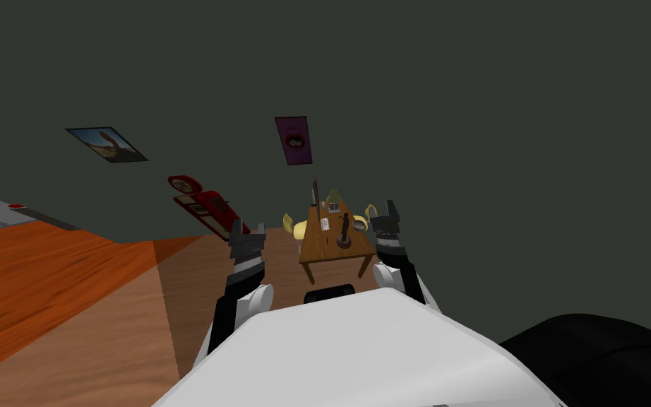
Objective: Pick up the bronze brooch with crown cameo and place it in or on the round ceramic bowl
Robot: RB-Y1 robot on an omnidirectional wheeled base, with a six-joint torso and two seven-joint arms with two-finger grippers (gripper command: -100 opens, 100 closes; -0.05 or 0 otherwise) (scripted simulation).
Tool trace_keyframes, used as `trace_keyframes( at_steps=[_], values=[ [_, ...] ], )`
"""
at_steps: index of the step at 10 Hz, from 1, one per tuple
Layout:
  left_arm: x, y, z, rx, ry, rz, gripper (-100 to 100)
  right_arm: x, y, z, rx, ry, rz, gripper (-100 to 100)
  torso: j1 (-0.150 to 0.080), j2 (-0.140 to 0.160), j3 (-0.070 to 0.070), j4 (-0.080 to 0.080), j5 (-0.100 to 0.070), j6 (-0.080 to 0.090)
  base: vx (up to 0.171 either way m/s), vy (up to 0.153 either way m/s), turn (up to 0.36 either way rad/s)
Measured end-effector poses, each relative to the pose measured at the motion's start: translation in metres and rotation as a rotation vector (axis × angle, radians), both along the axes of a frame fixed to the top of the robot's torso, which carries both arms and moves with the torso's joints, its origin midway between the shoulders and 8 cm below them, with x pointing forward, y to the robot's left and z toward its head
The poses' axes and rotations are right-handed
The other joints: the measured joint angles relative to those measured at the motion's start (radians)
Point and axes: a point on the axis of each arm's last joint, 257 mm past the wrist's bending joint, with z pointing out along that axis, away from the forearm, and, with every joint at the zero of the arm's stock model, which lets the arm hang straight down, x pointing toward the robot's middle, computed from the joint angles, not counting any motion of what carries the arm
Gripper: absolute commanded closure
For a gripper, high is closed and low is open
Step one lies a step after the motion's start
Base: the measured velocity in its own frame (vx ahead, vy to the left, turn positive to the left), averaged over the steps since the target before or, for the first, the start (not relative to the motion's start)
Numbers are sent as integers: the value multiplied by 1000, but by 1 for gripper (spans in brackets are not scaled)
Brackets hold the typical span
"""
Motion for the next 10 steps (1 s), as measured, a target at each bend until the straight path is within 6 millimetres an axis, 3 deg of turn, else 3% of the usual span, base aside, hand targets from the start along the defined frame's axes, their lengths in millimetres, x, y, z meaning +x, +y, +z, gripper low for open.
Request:
trace_keyframes(
  at_steps=[5,10],
  values=[
    [0,0,0,0,0,0,0,27,2,-34,39,85,106,-100,4,4,2,1,1,0,-61,50,-63],
    [0,0,0,0,0,0,0,59,-15,-71,144,182,176,-100,3,2,1,1,1,0,-54,49,-45]
  ],
)
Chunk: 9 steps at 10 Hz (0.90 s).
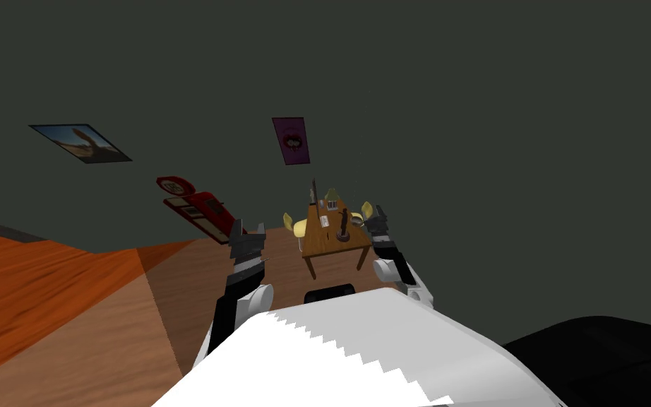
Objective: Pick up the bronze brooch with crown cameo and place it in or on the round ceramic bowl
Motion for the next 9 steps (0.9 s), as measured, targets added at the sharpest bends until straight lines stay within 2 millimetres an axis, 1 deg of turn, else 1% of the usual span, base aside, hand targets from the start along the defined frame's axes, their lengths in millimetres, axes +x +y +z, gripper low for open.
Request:
trace_keyframes(
  at_steps=[2,4,5,9],
  values=[
    [0,0,0,0,0,0,0,16,-7,-22,62,47,25,-100,3,1,1,0,0,0,-77,99,-68],
    [0,0,0,0,0,0,0,29,-14,-43,131,102,48,-100,2,2,1,0,0,0,-62,59,-28],
    [0,0,0,0,0,0,0,38,-20,-50,162,121,56,-100,1,1,1,0,0,0,-39,46,-16],
    [0,0,0,0,0,0,0,63,-28,-92,291,221,80,-100,2,0,0,0,1,0,-44,75,-30]
  ],
)
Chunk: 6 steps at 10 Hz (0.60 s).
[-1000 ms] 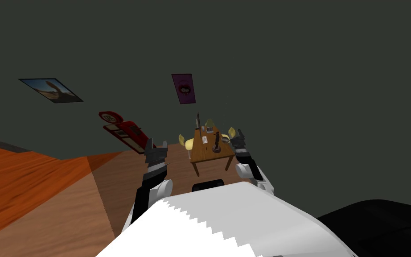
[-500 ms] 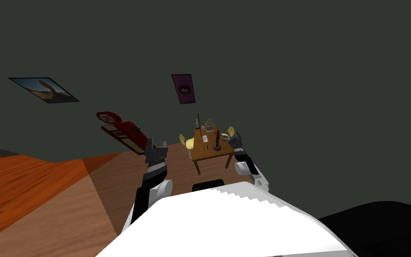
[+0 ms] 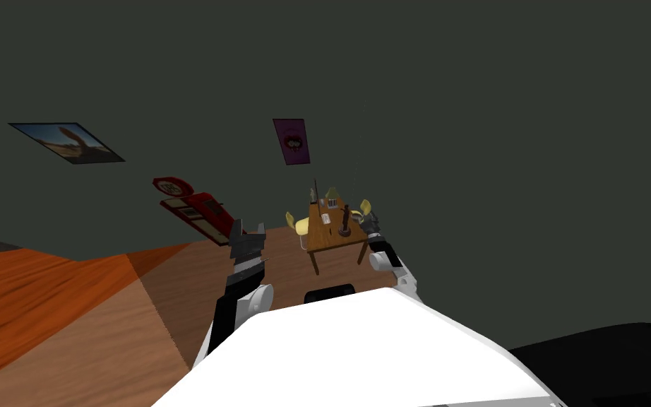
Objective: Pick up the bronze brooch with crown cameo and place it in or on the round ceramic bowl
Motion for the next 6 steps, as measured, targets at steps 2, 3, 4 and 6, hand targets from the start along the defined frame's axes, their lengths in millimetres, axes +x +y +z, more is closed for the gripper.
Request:
trace_keyframes(
  at_steps=[2,3,4,6],
  values=[
    [0,0,0,0,0,0,0,8,-7,-22,60,48,5,-100,-1,-1,-1,0,0,0,-27,55,-15],
    [0,0,0,0,0,0,0,14,-12,-34,94,73,7,-100,-1,-1,-1,0,0,0,-43,88,-19],
    [0,0,0,0,0,0,0,19,-17,-46,145,103,11,-100,0,-1,0,0,0,0,-31,76,-10],
    [0,0,0,0,0,0,0,27,-26,-66,212,155,12,-100,1,-2,-1,0,0,0,-15,76,-2]
  ],
)
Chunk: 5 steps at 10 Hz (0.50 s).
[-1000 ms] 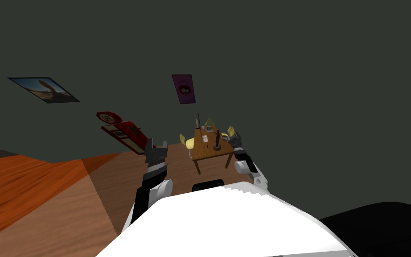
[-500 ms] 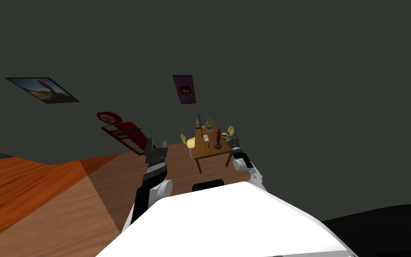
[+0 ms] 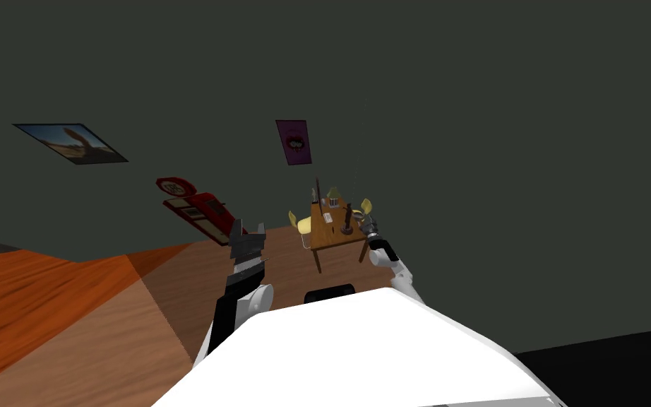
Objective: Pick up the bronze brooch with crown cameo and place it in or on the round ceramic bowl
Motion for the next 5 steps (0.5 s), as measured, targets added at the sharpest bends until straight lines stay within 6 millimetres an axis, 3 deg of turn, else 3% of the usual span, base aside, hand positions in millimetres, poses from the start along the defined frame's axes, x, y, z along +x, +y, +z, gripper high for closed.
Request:
trace_keyframes(
  at_steps=[5],
  values=[
    [0,0,0,0,0,0,0,16,-6,-64,179,144,-8,-100,-1,-1,-1,0,0,0,-2,68,10]
  ],
)
